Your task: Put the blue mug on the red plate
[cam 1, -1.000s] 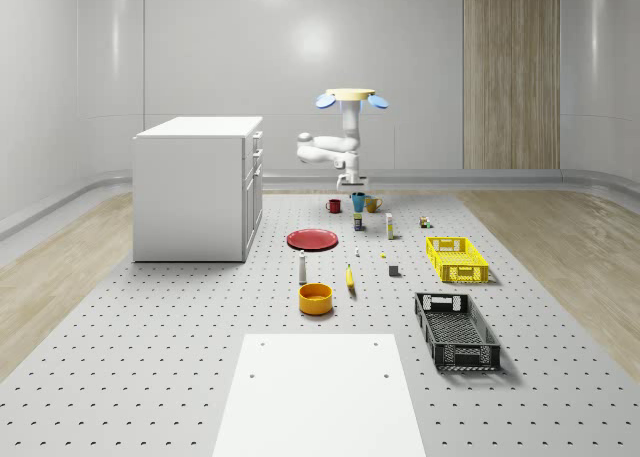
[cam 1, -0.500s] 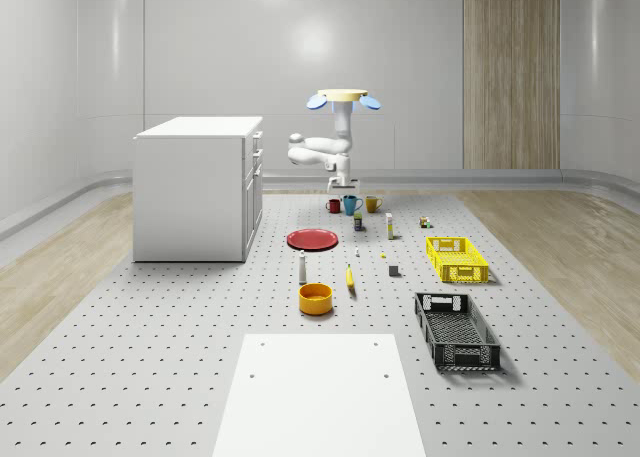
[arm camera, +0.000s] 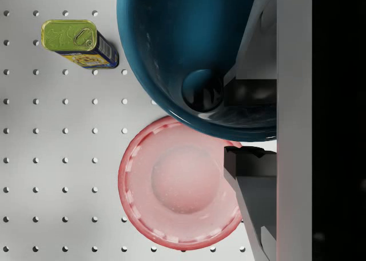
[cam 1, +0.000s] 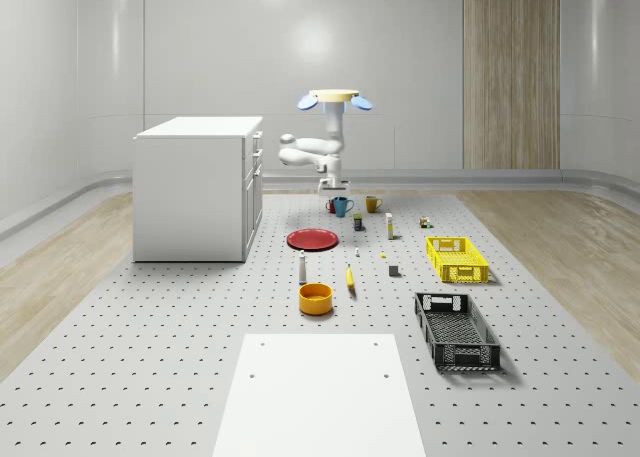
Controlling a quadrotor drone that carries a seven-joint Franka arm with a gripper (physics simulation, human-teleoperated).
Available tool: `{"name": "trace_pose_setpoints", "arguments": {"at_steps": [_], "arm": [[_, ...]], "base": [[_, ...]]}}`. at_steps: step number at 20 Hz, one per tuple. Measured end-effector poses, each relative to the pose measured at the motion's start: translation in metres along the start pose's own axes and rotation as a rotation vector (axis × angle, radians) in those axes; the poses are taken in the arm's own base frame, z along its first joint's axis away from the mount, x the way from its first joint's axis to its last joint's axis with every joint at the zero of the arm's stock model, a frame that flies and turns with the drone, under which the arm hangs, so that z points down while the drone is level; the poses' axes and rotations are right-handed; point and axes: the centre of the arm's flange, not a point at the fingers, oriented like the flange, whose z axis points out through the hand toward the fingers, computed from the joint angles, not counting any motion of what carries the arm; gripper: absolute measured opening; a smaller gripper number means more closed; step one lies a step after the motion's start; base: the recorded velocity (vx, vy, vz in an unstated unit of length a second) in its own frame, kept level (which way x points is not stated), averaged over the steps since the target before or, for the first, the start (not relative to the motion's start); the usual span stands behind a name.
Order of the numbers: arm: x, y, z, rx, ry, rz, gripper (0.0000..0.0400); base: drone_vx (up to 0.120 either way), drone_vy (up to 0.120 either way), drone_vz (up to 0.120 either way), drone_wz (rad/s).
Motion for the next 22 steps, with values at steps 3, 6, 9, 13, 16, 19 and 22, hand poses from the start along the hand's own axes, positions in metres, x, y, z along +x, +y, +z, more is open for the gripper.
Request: {"name": "trace_pose_setpoints", "arguments": {"at_steps": [3,6,9,13,16,19,22], "arm": [[0.0,0.0,0.0,0.0,0.0,0.0,0.01],[0.0,0.0,0.0,0.0,0.0,0.0,0.01],[0.0,0.0,0.0,0.0,0.0,0.0,0.01],[0.0,0.0,0.0,0.0,0.0,0.0,0.01],[0.0,0.0,0.0,0.0,0.0,0.0,0.01],[0.0015,0.0015,0.0,0.0,0.0,0.0,0.01],[0.0043,0.0043,0.0,0.0,0.0,0.0,0.01]], "base": [[0.0,-0.12,-0.12,0.0],[0.0,-0.12,-0.12,0.0],[-0.04,-0.12,-0.053,0.0],[-0.08,-0.12,0.0,0.0],[0.0,-0.12,0.0,0.0],[0.0,-0.013,0.0,0.0],[0.0,0.0,0.0,0.0]]}}
